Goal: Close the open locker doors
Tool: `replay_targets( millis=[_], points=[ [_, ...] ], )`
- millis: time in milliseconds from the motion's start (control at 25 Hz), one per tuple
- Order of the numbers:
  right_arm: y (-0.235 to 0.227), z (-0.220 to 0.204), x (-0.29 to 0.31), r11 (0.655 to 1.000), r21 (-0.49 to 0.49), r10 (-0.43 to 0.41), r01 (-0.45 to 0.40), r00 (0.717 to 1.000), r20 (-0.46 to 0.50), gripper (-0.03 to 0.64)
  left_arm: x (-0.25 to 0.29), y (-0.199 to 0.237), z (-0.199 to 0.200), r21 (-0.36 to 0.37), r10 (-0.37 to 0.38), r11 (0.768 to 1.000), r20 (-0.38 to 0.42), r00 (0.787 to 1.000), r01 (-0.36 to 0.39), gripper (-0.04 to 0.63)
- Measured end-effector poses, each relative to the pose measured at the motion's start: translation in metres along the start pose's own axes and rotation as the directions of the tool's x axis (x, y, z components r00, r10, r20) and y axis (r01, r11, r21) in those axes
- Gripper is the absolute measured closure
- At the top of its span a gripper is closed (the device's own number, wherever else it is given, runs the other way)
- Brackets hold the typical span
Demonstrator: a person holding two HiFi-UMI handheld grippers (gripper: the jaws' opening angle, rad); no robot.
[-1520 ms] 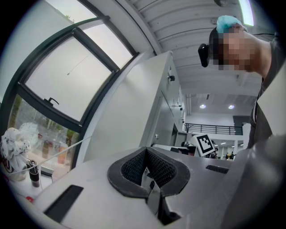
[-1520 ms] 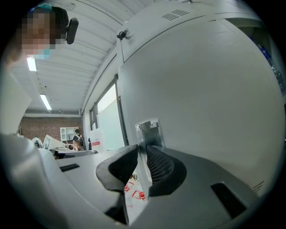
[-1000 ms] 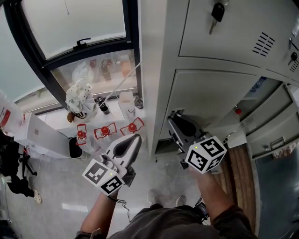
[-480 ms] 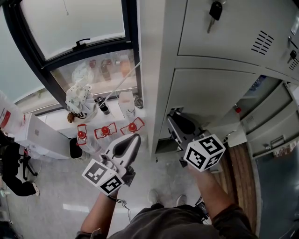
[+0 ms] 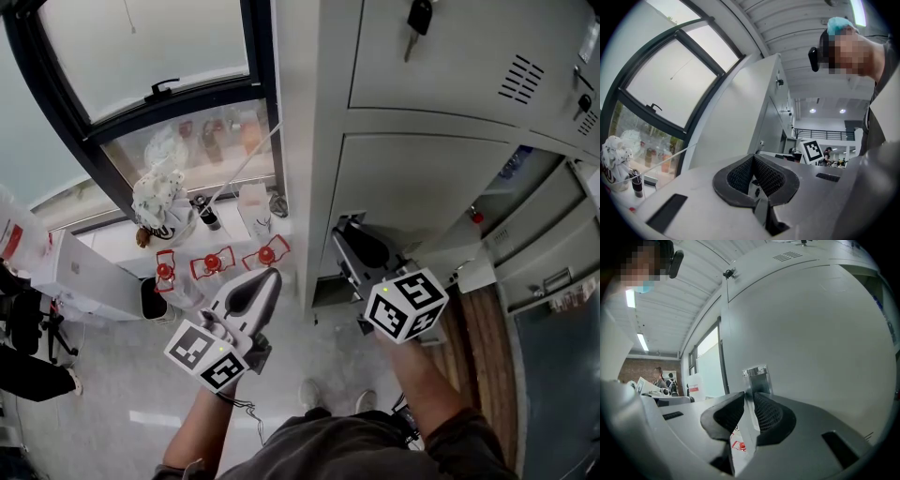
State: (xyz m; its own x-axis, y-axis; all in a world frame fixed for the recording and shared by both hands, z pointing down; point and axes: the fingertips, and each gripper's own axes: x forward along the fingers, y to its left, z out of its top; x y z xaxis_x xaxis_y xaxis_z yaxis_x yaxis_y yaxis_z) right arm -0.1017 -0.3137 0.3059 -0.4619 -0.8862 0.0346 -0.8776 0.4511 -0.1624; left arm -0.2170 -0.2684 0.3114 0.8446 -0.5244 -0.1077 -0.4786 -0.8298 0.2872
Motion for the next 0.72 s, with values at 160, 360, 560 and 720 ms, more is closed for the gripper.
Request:
replay_targets(
  millis=[160, 360, 560, 720],
  points=[
    [0.0, -0.001, -0.004, 1.0, -0.014, -0.005, 0.005, 1.0, 0.003, 0.555, 0.0, -0.003, -0.001, 0.002, -0.004, 1.0, -0.003, 1.0, 0.004, 0.588],
    [-0.001, -0.001, -0.01, 1.0, -0.008, -0.006, 0.006, 1.0, 0.01, 0.555, 0.001, -0.008, -0.003, 0.005, -0.009, 1.0, -0.007, 1.0, 0.009, 0.588],
    [-0.001, 0.004, -0.021, 1.0, -0.006, -0.006, 0.006, 1.0, 0.029, 0.555, 0.006, -0.017, -0.003, 0.008, -0.03, 1.0, -0.015, 0.999, 0.03, 0.588],
    [-0.006, 0.008, -0.04, 1.0, 0.0, -0.024, 0.024, 0.999, 0.048, 0.555, 0.014, -0.031, -0.007, 0.013, -0.058, 0.998, -0.027, 0.998, 0.059, 0.588]
  ],
)
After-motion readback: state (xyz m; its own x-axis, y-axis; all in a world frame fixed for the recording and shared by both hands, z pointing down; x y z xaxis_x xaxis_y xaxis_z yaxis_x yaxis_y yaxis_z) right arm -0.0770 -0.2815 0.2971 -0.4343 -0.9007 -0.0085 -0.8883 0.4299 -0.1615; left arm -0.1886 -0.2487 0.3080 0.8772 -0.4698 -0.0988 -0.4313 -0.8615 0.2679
